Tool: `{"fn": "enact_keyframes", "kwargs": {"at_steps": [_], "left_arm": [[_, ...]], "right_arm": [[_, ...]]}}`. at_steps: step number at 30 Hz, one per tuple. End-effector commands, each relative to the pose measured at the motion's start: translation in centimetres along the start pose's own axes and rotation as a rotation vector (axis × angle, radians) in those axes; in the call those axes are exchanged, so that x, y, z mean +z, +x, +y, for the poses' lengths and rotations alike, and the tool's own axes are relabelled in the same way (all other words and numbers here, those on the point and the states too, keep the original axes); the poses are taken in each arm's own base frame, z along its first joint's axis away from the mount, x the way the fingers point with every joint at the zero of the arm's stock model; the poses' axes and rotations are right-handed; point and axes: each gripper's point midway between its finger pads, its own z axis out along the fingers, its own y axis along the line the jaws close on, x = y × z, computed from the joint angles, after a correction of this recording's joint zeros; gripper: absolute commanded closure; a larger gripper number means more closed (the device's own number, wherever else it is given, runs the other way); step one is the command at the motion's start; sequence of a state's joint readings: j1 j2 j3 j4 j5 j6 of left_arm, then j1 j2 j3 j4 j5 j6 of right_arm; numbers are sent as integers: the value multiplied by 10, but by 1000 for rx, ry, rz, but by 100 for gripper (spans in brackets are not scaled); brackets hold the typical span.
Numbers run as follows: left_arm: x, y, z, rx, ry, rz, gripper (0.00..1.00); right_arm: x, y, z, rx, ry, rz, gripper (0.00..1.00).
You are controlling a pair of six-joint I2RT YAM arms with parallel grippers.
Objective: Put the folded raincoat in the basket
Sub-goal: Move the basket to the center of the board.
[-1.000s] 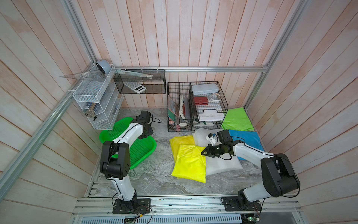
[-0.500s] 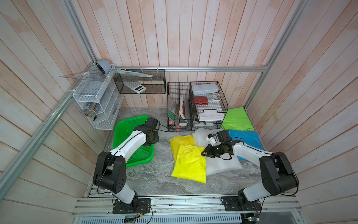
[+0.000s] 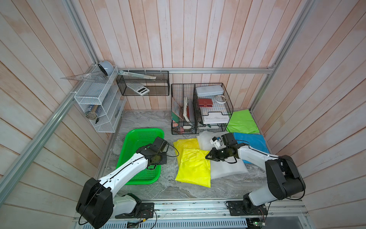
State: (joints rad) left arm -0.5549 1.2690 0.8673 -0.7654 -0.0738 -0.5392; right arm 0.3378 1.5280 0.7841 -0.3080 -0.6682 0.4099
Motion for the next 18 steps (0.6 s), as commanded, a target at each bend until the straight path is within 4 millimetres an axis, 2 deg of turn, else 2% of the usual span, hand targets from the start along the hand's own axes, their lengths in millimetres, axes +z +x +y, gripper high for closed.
{"fn": "enact_keyframes", "kwargs": {"at_steps": [1,6,9,11,14,18], "left_arm": [[0,9,-27,-64,107,17,82],[8,10,-51,-13,112,19,80],[11,13,-60,25,115,43,63],[3,8,-58,37,104,18,49],[-15,0,-57,56,109,-24,39],[-38,-8,-70,62,170,-25,39]], "right_arm": [[0,5,-2,10,5,25,90],[1,5,-3,12,4,28,90],[1,6,-3,11,4,28,90],[1,6,-3,12,4,29,90],[1,7,-3,13,0,32,90],[0,4,0,2,-8,22,91]]}}
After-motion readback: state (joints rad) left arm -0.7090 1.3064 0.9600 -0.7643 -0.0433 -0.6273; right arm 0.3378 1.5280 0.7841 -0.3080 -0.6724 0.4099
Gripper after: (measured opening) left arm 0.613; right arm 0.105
